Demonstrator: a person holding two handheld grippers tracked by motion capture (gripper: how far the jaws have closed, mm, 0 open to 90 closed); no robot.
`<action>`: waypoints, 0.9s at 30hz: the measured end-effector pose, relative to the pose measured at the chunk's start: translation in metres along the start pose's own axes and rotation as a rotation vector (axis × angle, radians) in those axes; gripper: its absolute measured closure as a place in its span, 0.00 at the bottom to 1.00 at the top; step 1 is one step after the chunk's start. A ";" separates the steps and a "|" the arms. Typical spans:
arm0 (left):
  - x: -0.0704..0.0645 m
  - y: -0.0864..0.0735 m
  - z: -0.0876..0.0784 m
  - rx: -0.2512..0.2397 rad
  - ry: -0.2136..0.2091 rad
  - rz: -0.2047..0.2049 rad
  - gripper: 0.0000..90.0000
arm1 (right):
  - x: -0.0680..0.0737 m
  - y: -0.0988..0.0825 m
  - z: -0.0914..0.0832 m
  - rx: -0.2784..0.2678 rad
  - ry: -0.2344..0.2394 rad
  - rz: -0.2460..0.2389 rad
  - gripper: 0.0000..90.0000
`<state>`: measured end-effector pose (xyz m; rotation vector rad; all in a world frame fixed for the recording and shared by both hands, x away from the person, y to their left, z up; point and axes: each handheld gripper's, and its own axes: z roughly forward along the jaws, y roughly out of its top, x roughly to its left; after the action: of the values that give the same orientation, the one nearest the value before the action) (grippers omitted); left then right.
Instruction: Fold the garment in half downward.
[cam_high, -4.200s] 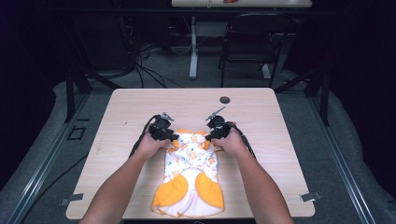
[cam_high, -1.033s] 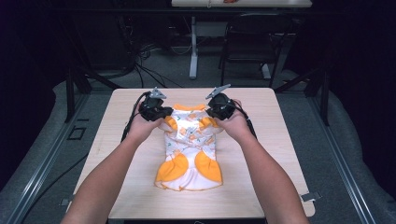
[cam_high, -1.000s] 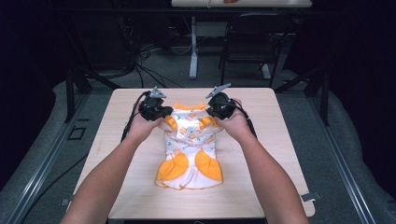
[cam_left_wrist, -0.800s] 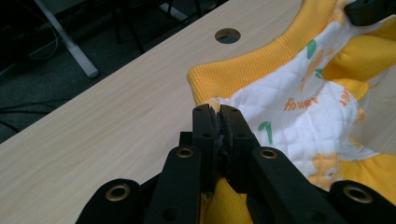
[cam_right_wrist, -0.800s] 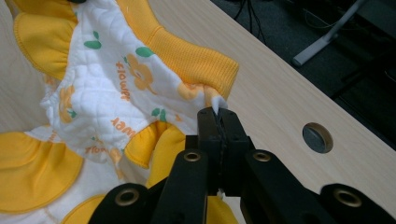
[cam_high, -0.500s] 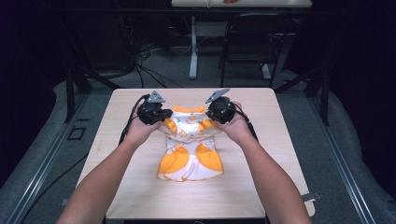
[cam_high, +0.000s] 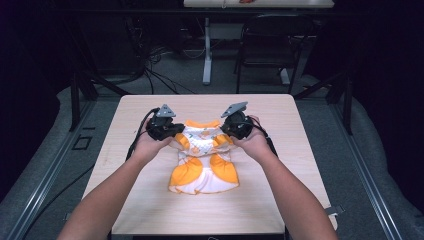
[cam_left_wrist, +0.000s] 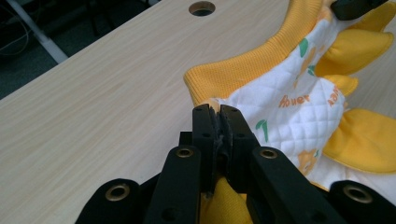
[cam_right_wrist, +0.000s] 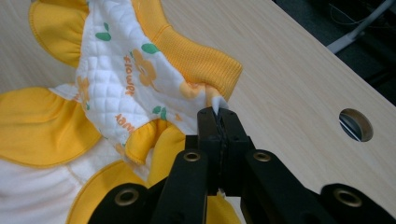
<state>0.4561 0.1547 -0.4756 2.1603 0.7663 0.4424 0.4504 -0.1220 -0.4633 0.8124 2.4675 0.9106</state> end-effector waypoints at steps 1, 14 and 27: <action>-0.001 -0.002 -0.001 0.000 -0.006 -0.005 0.95 | 0.000 -0.001 -0.001 0.004 0.005 -0.001 0.99; -0.014 -0.009 -0.005 0.006 -0.020 0.011 0.95 | 0.009 -0.011 -0.006 0.010 0.026 -0.005 0.99; -0.028 -0.027 -0.006 0.016 -0.057 0.026 0.95 | 0.024 -0.031 -0.005 0.022 0.057 -0.009 0.99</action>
<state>0.4214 0.1541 -0.4946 2.1900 0.7133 0.3876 0.4176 -0.1287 -0.4847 0.7924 2.5323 0.9172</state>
